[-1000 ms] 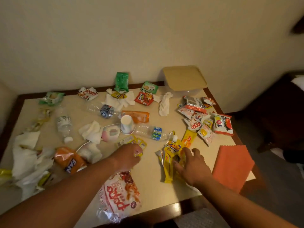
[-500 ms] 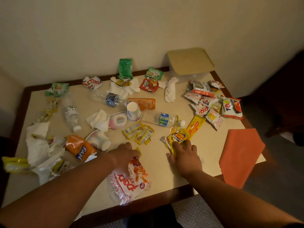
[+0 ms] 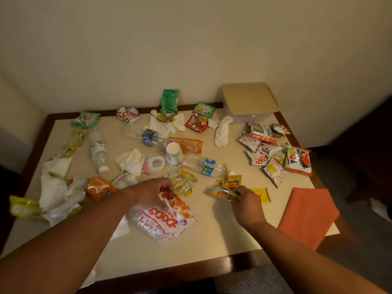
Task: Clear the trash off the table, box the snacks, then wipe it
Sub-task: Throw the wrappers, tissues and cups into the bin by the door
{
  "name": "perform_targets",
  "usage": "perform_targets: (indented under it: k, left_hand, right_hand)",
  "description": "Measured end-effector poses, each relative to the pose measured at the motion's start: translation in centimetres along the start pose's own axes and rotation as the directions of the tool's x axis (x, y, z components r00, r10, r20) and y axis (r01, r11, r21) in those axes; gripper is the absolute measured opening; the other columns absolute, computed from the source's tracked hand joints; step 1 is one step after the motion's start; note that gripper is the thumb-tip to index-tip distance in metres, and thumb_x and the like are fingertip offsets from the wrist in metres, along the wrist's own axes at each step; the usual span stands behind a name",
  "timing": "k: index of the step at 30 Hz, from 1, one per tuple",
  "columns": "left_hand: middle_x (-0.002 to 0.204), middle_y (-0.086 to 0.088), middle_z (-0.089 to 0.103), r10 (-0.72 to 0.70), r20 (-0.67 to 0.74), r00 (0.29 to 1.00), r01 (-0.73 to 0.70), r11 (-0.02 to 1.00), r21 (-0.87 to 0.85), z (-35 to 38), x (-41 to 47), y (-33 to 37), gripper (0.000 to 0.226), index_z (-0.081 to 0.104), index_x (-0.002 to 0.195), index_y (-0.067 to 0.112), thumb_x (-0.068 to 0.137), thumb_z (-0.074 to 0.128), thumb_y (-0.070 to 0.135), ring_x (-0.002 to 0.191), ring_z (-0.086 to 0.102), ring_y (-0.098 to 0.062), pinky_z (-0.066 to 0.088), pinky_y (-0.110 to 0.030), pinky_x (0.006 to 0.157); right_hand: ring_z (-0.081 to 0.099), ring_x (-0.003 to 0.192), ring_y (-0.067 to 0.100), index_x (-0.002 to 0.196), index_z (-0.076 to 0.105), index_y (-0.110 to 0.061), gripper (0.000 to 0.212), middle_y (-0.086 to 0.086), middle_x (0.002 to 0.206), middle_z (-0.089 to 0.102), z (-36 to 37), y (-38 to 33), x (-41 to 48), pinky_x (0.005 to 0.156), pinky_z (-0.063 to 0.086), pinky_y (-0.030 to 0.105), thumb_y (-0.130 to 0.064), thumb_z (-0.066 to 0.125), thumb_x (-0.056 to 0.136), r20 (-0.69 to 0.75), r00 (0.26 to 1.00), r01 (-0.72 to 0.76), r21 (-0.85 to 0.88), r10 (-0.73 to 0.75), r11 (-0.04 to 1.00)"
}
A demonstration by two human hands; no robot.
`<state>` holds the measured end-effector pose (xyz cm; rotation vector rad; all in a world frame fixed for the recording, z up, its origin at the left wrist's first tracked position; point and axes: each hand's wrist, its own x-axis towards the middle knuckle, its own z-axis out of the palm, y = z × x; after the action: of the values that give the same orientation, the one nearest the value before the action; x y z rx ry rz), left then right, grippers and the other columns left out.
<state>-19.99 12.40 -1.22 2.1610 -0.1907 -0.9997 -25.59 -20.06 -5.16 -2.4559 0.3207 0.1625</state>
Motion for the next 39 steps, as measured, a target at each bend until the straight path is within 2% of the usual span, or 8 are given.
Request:
perform_targets:
  k: [4,8,12,18,23,29,35,39]
  left_hand:
    - [0.109,-0.002,0.074,-0.009,-0.121,0.993,-0.027,0.956,-0.292,-1.8,-1.0,1.1,0.052,0.066,0.107,0.035,0.067,0.092,0.015,0.096,0.074,-0.023,0.061,-0.047,0.086]
    - [0.112,-0.015,0.073,-0.063,-0.307,0.95,-0.157,0.752,-0.641,-3.2,-2.5,1.1,0.058,0.064,0.116,0.018,0.067,0.088,0.002,0.101,0.072,-0.039,0.058,-0.054,0.087]
    - [0.116,-0.021,0.071,-0.19,-0.455,0.87,-0.287,0.555,-0.781,-4.2,-4.2,1.2,0.055,0.059,0.123,0.01,0.074,0.08,-0.003,0.101,0.07,-0.042,0.056,-0.057,0.092]
    - [0.111,-0.02,0.074,-0.338,-0.552,0.762,-0.406,0.416,-0.814,-5.4,-8.6,-0.5,0.043,0.061,0.122,0.01,0.083,0.078,0.002,0.1,0.072,-0.04,0.055,-0.062,0.089]
    - [0.121,-0.018,0.071,-0.418,-0.614,0.67,-0.507,0.346,-0.789,-6.4,-14.3,-5.6,0.081,0.062,0.129,0.015,0.057,0.098,0.021,0.106,0.071,-0.041,0.053,-0.067,0.091]
    - [0.119,-0.017,0.073,-0.512,-0.658,0.552,-0.589,0.319,-0.742,-5.9,-23.3,-12.3,0.049,0.065,0.129,0.011,0.082,0.079,0.009,0.111,0.07,-0.036,0.053,-0.058,0.097]
    - [0.114,-0.018,0.074,-0.649,-0.601,0.468,-0.581,0.286,-0.762,-4.0,-33.0,-22.6,0.037,0.068,0.122,0.006,0.087,0.076,0.011,0.107,0.072,-0.035,0.054,-0.056,0.095]
    - [0.116,-0.018,0.074,-0.711,-0.547,0.442,-0.573,0.245,-0.782,-2.3,-38.6,-29.3,0.041,0.068,0.122,0.007,0.083,0.079,0.014,0.107,0.071,-0.036,0.053,-0.06,0.097]
  right_hand:
    - [0.064,0.076,0.022,0.098,0.077,-0.02,0.014,0.004,0.089,0.077,-4.2,-2.0,1.3,0.066,0.045,0.03,-0.014,0.07,0.088,0.013,0.988,-0.152,0.141,0.152,0.978]
    - [0.051,0.055,0.022,0.073,0.071,-0.012,0.015,0.004,0.059,0.06,-8.1,-6.0,2.6,0.052,0.038,0.028,-0.013,0.085,0.075,0.105,0.975,-0.222,0.373,0.196,0.901]
    - [0.054,0.054,0.025,0.08,0.073,-0.008,0.017,0.018,0.067,0.065,-10.4,-10.5,3.4,0.05,0.041,0.029,-0.013,0.083,0.066,0.193,0.97,-0.236,0.567,0.151,0.789]
    - [0.06,0.045,0.016,0.078,0.066,-0.006,0.018,0.012,0.068,0.067,-10.1,-17.7,2.5,0.054,0.05,0.031,0.01,0.07,0.085,0.35,0.936,-0.279,0.694,0.028,0.664]
    - [0.053,0.033,0.012,0.082,0.06,0.0,0.018,0.012,0.061,0.06,-7.3,-23.8,0.2,0.035,0.041,0.02,0.016,0.062,0.088,0.489,0.87,-0.357,0.716,-0.067,0.6]
    - [0.059,0.044,0.016,0.094,0.064,-0.004,0.017,0.018,0.081,0.062,-0.8,-31.6,-4.2,0.037,0.041,0.02,0.011,0.068,0.087,0.564,0.808,-0.332,0.674,-0.17,0.66]
    - [0.046,0.03,0.013,0.082,0.064,-0.002,0.015,0.01,0.053,0.055,9.5,-39.5,-12.2,0.034,0.036,0.018,0.011,0.064,0.089,0.688,0.692,-0.34,0.576,-0.216,0.744]
    - [0.052,0.036,0.014,0.08,0.068,-0.007,0.017,0.013,0.067,0.061,17.4,-43.7,-17.9,0.039,0.041,0.021,0.008,0.071,0.085,0.735,0.65,-0.333,0.504,-0.193,0.797]
